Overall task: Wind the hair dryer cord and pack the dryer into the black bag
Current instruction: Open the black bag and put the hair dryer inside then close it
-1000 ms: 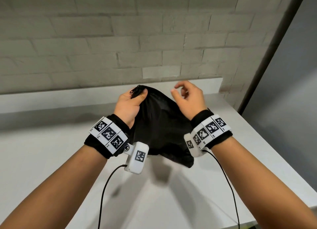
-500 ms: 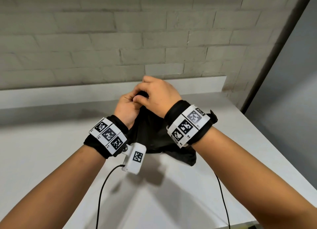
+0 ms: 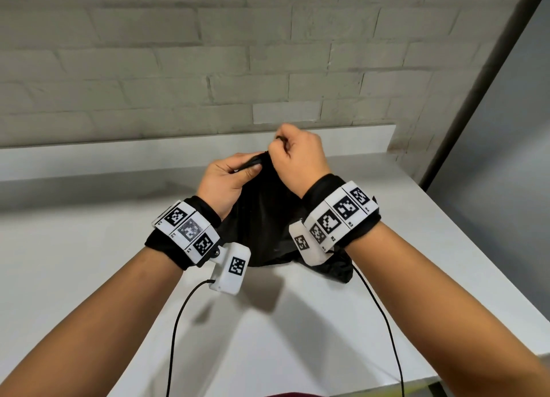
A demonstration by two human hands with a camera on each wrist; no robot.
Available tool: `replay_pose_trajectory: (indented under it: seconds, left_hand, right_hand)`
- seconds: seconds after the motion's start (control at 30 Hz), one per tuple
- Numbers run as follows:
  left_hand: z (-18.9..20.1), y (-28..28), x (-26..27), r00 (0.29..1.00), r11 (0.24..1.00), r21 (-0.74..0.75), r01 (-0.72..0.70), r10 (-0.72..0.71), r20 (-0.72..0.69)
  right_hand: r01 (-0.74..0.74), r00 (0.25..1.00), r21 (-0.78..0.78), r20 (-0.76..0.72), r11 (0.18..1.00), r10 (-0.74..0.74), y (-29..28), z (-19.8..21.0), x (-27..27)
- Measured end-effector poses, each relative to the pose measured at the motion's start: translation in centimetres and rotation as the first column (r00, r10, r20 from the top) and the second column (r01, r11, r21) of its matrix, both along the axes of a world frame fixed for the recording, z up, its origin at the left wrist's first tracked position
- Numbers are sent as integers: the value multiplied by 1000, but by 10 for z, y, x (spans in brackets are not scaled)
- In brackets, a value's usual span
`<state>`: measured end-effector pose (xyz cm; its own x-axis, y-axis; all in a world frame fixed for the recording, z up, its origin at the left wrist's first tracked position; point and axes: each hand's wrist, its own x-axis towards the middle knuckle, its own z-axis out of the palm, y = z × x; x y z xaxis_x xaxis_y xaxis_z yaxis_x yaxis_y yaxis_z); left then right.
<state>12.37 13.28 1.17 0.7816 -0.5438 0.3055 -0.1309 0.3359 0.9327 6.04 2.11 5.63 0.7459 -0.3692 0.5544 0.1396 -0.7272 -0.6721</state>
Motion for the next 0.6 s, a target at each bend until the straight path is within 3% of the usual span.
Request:
replay_pose_trajectory:
  seconds: [0.17,0.3,0.43,0.6]
  left_hand:
    - [-1,0,-3,999,1000,-7,3,-3,37]
    - [1,-1,-10,998,999,42,-30,27,51]
    - [4,-1,-15,989,992,100,-76,61,138]
    - [1,4,-10,966,976,107,-189,166,196]
  right_hand:
    - [13,1000,134,22,991,-16,-4,-14,-6]
    - [-64,995,276,-55,959,82,-9,-12,-7]
    - [-121,990,269,-43,955,137,-8,-10,-8]
    - [-7,998,243,-63,970,23,-17,-19,-9]
